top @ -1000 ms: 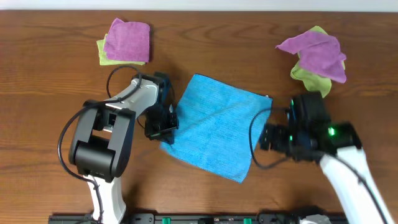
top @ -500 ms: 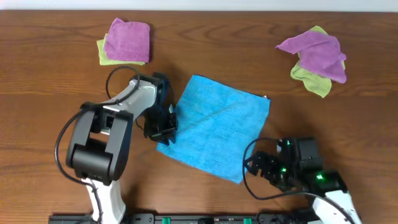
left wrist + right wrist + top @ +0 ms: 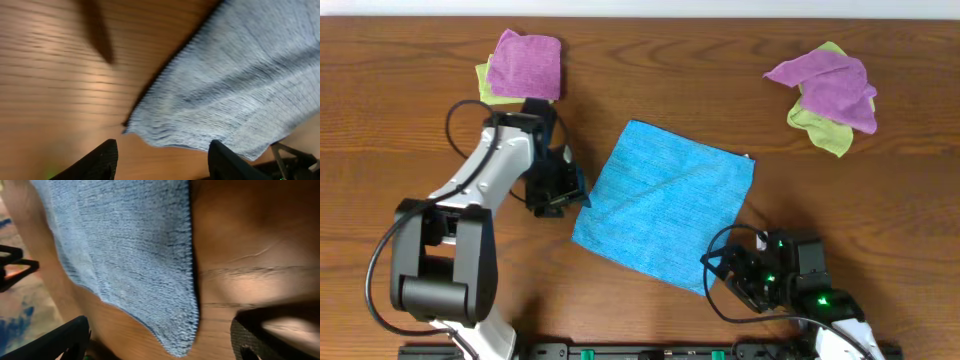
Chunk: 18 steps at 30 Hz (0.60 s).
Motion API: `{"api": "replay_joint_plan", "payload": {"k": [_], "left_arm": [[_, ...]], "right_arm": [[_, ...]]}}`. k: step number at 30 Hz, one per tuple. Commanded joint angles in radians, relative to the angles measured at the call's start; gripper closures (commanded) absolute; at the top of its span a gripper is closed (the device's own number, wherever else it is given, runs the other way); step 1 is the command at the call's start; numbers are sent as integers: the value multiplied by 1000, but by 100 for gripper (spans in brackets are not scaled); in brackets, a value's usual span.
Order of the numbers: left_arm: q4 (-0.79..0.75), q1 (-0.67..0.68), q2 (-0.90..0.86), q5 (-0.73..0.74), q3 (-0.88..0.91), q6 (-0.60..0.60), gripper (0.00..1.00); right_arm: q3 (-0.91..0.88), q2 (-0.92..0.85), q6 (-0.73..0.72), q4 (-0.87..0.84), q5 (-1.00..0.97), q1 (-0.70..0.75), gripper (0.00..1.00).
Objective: Fold the cloth
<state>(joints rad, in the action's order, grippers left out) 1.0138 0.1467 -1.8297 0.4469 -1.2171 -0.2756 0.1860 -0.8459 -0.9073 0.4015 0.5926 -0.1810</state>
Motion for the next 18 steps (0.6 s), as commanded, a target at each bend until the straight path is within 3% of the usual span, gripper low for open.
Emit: {"api": "replay_joint_plan", "payload": {"k": [1,18], "left_arm": [[7,-48,13,-30,5,29,41],[-21,-109,12,-39,8,55,39]], "right_arm": [[-65,-22,-51,15,-42,-21,9],[-77,-143,-179,-111,-143,-214,16]]}}
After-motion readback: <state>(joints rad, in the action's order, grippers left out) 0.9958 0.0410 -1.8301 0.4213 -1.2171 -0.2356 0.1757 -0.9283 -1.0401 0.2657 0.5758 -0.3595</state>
